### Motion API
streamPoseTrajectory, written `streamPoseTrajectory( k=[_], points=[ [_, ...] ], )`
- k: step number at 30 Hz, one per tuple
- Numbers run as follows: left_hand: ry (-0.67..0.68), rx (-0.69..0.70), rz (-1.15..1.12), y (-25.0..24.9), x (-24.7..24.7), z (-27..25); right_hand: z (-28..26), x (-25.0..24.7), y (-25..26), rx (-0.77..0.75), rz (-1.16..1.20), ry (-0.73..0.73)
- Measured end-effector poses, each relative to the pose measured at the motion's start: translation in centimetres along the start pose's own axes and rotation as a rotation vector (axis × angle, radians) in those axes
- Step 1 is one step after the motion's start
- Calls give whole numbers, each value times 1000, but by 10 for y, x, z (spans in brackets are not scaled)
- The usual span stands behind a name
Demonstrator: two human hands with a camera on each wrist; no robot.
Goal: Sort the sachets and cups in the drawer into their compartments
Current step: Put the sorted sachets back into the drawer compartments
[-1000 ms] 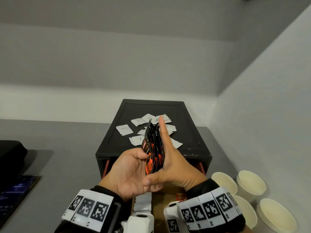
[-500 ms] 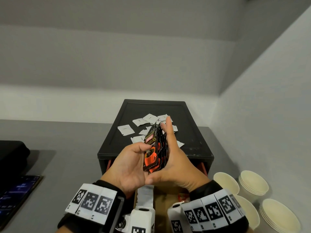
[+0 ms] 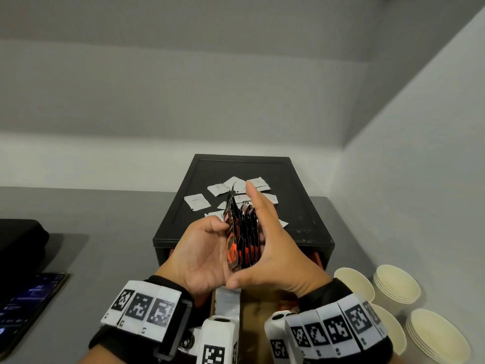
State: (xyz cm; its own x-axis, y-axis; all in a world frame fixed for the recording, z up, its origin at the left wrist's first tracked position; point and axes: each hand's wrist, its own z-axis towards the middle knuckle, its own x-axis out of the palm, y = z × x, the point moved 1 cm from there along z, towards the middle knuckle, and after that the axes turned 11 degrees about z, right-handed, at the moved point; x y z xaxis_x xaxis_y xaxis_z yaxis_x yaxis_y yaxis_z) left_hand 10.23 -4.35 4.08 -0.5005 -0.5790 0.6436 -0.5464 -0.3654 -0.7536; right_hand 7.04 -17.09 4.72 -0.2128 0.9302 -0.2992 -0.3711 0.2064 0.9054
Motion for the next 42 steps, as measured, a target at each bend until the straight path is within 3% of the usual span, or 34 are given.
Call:
streamPoseTrajectory(
  k=[11, 20, 29, 33, 42],
  points=[
    [-111, -65, 106, -3, 1, 2, 2, -11, 8, 4, -140, 82],
    [-155, -141, 203, -5, 6, 2, 7, -7, 5, -39, -22, -11],
    [-178, -7, 48, 0, 7, 7, 8, 2, -4, -76, -106, 5],
    [-195, -43, 142, 4, 2, 7, 11, -1, -10, -90, -59, -89],
    [-208, -104, 122, 18, -14, 11, -7, -11, -23, -24, 21, -72]
  ],
)
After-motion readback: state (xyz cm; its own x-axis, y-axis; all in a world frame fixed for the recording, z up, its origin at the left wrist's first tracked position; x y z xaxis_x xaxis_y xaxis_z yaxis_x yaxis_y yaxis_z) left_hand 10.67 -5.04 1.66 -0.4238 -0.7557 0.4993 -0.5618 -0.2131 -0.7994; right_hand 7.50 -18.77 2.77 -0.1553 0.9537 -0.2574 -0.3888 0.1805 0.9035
